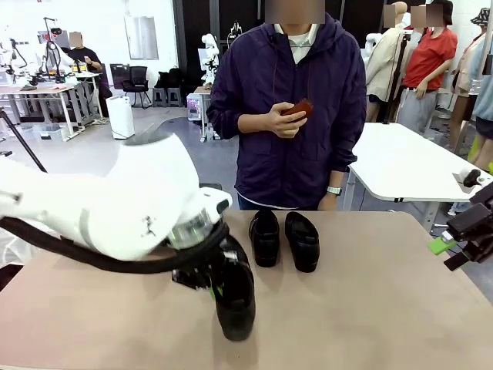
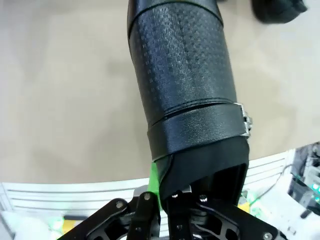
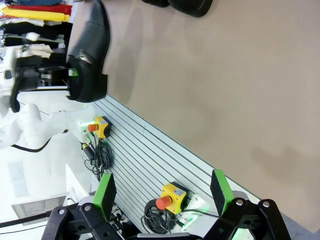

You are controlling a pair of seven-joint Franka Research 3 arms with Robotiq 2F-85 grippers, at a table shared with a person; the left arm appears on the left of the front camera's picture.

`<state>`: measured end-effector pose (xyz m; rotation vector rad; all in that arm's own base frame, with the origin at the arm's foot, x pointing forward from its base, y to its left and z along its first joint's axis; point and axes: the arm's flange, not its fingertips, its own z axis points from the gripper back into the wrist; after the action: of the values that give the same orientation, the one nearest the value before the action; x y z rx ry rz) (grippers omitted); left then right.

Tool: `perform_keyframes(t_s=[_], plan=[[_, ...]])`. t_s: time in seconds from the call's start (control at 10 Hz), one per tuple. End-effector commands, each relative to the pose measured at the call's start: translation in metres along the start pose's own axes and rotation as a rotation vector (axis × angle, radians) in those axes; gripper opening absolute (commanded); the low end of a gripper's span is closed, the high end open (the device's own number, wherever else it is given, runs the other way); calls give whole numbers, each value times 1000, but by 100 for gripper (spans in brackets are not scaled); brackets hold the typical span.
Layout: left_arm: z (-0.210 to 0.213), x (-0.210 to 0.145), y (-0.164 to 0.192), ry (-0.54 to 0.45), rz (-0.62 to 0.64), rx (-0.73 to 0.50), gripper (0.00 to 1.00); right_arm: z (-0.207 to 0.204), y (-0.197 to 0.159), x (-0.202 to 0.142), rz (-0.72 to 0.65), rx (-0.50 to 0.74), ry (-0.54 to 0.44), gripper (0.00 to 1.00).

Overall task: Organize the shoes by placing them on the stand.
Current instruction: Place the Shoe from the middle of the table onto the Shoes Stand.

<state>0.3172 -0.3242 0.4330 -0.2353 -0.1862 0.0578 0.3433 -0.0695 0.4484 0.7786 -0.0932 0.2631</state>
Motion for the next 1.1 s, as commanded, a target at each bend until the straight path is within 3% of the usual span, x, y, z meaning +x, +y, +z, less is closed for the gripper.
perform_keyframes(t_s=[0.0,0.2,0.3,0.4,0.9,1.0], plan=[[65,2,10,-43,-153,0,0,3,-2,-1,25,5,6,100],[94,0,20,-125,-173,56,0,3,-2,-1,25,5,6,100],[102,-1,29,-221,-59,36,0,3,-2,-1,25,5,6,100],[90,-5,10,-83,-162,39,0,3,-2,-1,25,5,6,100],[91,-1,22,-78,-107,60,0,3,-2,-1,25,5,6,100],[94,31,33,-53,-53,33,0,3,-2,-1,25,5,6,100]])
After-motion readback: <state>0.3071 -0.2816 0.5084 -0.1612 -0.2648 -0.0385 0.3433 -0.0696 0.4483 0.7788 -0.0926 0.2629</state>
